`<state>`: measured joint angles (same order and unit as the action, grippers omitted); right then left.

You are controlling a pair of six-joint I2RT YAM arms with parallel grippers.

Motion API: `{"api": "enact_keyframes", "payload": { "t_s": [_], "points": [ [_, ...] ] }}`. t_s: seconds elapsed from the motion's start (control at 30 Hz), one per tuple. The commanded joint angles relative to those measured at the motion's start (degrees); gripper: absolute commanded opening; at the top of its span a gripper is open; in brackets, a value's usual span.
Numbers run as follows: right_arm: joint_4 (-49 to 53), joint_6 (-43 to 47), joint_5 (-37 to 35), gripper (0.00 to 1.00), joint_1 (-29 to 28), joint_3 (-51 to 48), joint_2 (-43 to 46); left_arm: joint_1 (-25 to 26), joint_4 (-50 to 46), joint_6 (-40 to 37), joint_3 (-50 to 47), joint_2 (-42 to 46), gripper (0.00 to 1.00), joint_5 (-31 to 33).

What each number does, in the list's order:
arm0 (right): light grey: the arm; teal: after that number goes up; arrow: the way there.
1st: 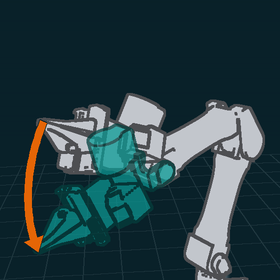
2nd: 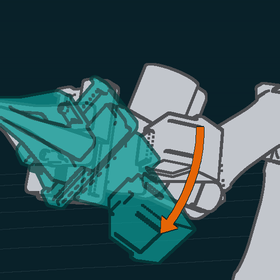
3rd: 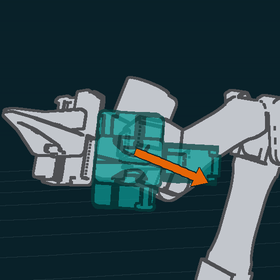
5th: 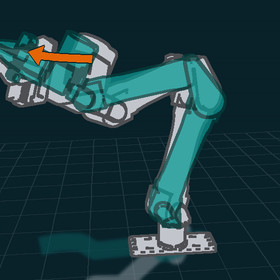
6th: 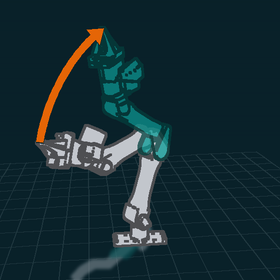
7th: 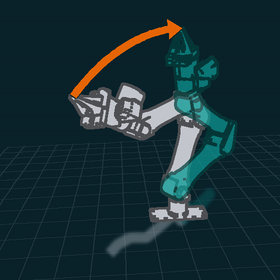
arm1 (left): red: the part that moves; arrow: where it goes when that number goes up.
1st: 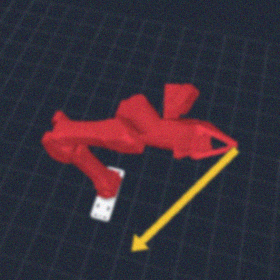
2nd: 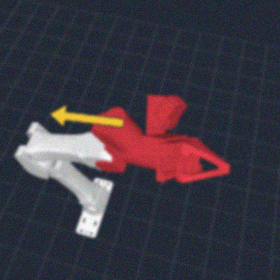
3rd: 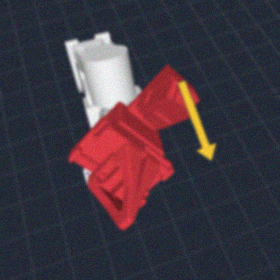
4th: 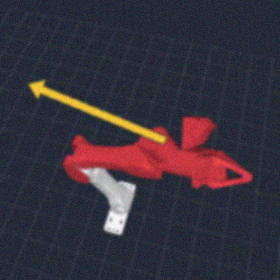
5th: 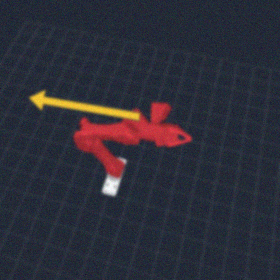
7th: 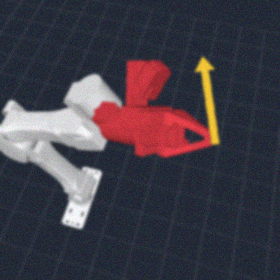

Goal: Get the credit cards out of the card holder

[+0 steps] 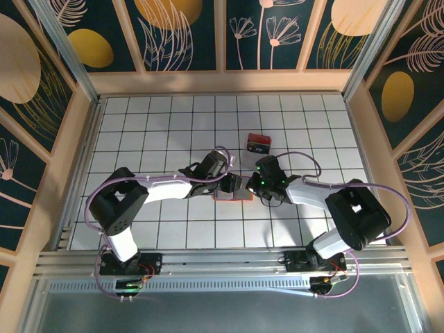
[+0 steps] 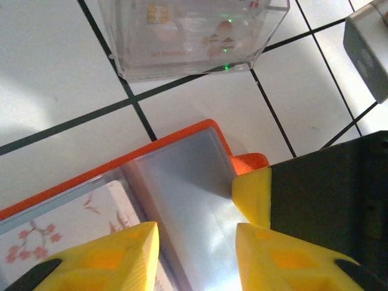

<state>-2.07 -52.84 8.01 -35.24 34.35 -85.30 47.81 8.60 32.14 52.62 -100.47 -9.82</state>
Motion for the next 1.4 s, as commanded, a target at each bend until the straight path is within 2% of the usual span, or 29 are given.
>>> {"api": "enact_keyframes", "payload": {
  "t_s": [0.0, 0.23, 0.3, 0.57, 0.9, 1.37],
  "points": [
    [3.65, 1.32, -1.39, 0.07, 0.19, 0.94, -0.79, 0.24, -3.86, 2.05, -1.88, 1.94, 0.32, 4.93],
    [6.15, 4.10, -2.20, 0.10, -0.86, 4.01, 3.55, -0.22, -5.70, 5.32, -5.76, 1.92, 0.18, 9.21],
    [7.62, 4.62, -3.48, 0.11, -1.47, 5.48, 5.05, -0.22, -5.62, 5.93, -6.59, 4.24, 0.16, 10.31],
    [8.67, 5.07, -5.98, 0.16, -3.68, 10.69, 7.84, -0.26, -3.11, 5.70, -7.60, 7.85, 0.19, 11.14],
    [7.10, 5.45, -3.36, 0.17, -6.54, 16.30, 0.03, -0.44, -4.80, 8.42, -9.30, 10.99, 0.20, 15.18],
    [8.82, 7.18, 1.13, 0.17, -7.65, 19.70, -10.97, -1.18, -2.10, 7.76, -9.65, 6.19, 0.17, 10.48]
  ]
}}
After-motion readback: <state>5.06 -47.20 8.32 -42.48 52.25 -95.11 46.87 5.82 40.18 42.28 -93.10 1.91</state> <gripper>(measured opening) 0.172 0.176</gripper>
